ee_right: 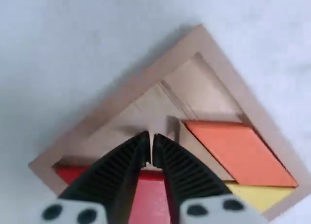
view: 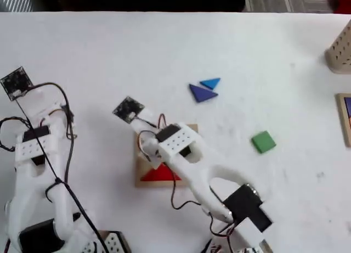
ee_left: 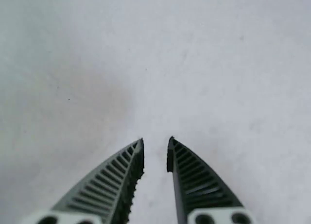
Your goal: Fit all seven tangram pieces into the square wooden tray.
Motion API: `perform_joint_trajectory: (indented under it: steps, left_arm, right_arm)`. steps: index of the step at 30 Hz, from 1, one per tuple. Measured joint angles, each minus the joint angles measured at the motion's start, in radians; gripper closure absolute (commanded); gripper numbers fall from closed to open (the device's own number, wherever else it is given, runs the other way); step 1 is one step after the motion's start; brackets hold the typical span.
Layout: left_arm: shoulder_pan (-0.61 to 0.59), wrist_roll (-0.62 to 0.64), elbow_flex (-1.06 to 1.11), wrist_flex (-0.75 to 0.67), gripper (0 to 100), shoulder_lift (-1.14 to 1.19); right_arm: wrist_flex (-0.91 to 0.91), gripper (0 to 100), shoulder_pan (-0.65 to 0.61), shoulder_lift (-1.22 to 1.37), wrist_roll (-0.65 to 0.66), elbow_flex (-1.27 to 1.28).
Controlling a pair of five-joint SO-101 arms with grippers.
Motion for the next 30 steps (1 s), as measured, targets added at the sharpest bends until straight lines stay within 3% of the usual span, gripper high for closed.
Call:
perform_joint_trajectory:
  steps: [12,16,21,24,30]
  left_arm:
    - [0.0,0.0,0.0,0.0,90,0.0]
    - [0.0,0.0,0.0,0.0,90,0.0]
    - [0.0,0.0,0.0,0.0,90,0.0]
    - [0.014,-0.003,0.0,0.0,90,0.0]
    - [0.08,-0.12,0.0,0.0,89,0.0]
  right_arm:
    - [0.021,97.9,0.061,0.0,0.0,-0.009]
    - [0.132,97.9,0.063,-0.046,0.0,-0.048]
    - [0.296,97.9,0.092,-0.279,0.02,-0.075]
    - [0.396,97.8,0.176,-0.451,0.043,-0.078]
    - [0.503,97.8,0.497,-0.66,0.057,0.006]
